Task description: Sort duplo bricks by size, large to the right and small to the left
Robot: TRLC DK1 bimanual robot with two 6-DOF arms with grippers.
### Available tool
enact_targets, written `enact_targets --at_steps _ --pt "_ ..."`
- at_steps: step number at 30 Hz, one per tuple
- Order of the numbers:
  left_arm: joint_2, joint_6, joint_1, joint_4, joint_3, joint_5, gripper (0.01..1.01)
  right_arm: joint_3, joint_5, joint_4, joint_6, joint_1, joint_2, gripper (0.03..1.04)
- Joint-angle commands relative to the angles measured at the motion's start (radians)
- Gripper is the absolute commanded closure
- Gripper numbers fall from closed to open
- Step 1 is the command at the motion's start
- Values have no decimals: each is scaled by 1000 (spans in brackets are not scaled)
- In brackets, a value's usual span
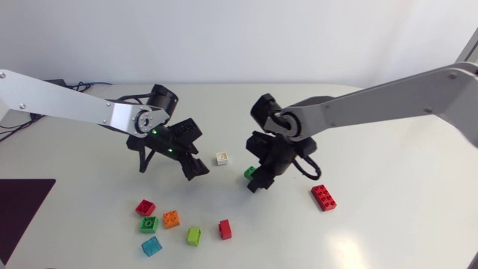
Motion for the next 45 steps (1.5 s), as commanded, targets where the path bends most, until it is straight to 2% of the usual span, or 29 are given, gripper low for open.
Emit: enact_targets --at_steps 1,9,13,14,17,20,21,25,28,29,30,31,32,40,42,45 --pt "36 -31 -33 6 56 14 44 -103 1 11 -11 -33 -75 780" --pt "114 -60 -102 4 165 -11 44 -433 -15 19 -84 -228 -343 779" --pt "168 -61 -115 -2 228 -24 44 -522 -39 16 -106 -258 -414 761" --pt "186 -60 -116 -10 251 -29 44 -537 -44 11 -106 -258 -432 720" --pt "223 -32 -115 -20 287 -40 46 -575 -61 -10 -98 -234 -492 336" --pt "244 8 -98 -33 313 -41 48 -601 -68 -30 -81 -205 -543 121" --pt "252 20 -93 -37 320 -41 49 -611 -75 -32 -78 -200 -552 79" --pt "278 75 -78 -99 350 -40 82 -629 -82 -27 -77 -205 -563 70" --pt "289 103 -69 -134 347 -38 189 -624 -84 -35 -83 -212 -575 70" --pt "296 114 -67 -146 347 -38 266 -621 -84 -42 -84 -212 -578 70" --pt "299 118 -67 -152 346 -37 393 -620 -85 -44 -86 -212 -581 70" --pt "299 118 -66 -154 341 -31 562 -617 -87 -44 -86 -211 -584 70" --pt "299 118 -66 -154 335 -28 795 -612 -87 -44 -84 -206 -584 70" --pt "226 160 -87 -186 220 8 805 -557 -85 -38 -91 -185 -555 72" --pt "151 181 -84 -189 136 9 810 -549 -87 -33 -94 -182 -543 72" --pt "16 224 -35 -189 -6 9 810 -548 -88 -19 -101 -179 -526 72"
